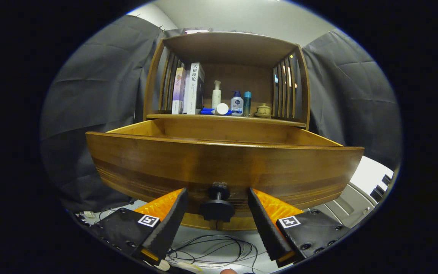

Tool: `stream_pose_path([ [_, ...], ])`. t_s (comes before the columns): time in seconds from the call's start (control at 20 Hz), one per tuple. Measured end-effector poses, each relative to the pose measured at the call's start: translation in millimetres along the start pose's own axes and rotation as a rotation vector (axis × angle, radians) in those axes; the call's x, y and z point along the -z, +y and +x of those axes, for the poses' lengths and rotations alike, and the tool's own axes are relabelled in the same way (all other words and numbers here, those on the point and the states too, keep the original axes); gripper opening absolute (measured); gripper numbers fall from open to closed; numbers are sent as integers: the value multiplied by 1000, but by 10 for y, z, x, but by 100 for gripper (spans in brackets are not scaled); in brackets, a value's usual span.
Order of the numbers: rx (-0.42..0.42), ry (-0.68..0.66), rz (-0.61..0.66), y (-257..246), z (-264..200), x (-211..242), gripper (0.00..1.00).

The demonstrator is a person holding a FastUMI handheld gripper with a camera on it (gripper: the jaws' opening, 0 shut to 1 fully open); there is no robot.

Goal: Pull open the drawer, take out the items inside it, and place them on the countertop above the cabinet.

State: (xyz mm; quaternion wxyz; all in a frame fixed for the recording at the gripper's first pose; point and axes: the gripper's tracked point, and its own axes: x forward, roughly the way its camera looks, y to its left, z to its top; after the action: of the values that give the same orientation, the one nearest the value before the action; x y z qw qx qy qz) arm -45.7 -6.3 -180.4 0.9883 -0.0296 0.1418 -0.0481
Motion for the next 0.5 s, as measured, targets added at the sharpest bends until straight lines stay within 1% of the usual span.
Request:
stream_pose_path([
  [0.1,19,-1,19,-23,47,-19,98],
  [0.5,-3,-25,53,0,232,-89,98],
])
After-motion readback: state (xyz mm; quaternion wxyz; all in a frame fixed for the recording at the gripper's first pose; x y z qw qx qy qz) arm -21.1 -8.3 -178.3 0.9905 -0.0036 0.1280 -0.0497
